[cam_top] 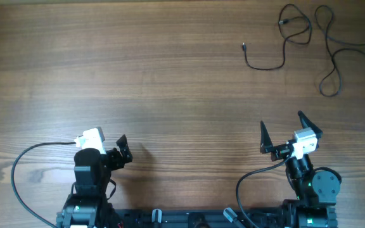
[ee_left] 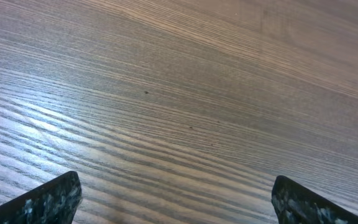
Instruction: Untangle cables
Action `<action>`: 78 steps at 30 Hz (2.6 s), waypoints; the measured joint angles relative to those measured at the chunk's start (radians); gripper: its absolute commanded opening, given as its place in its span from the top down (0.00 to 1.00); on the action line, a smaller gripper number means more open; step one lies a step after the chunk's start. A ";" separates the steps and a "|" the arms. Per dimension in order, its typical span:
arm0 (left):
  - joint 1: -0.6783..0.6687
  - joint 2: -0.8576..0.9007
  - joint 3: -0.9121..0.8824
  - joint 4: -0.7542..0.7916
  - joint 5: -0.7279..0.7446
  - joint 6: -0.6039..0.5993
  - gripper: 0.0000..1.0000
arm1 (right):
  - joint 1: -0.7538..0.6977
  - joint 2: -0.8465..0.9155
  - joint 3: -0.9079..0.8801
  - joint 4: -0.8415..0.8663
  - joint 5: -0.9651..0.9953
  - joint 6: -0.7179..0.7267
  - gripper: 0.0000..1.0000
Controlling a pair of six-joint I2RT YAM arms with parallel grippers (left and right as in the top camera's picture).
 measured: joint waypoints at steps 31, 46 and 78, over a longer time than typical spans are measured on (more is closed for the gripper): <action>0.076 -0.399 -0.096 0.289 0.074 0.236 0.00 | 0.000 0.000 0.000 0.000 0.000 0.000 0.00; 0.074 -0.399 -0.096 0.289 0.074 0.236 0.00 | 0.000 0.000 0.000 0.001 0.000 -0.002 0.00; 0.074 -0.399 -0.096 0.289 0.074 0.236 0.00 | 0.013 0.000 0.000 -0.017 0.195 0.180 0.00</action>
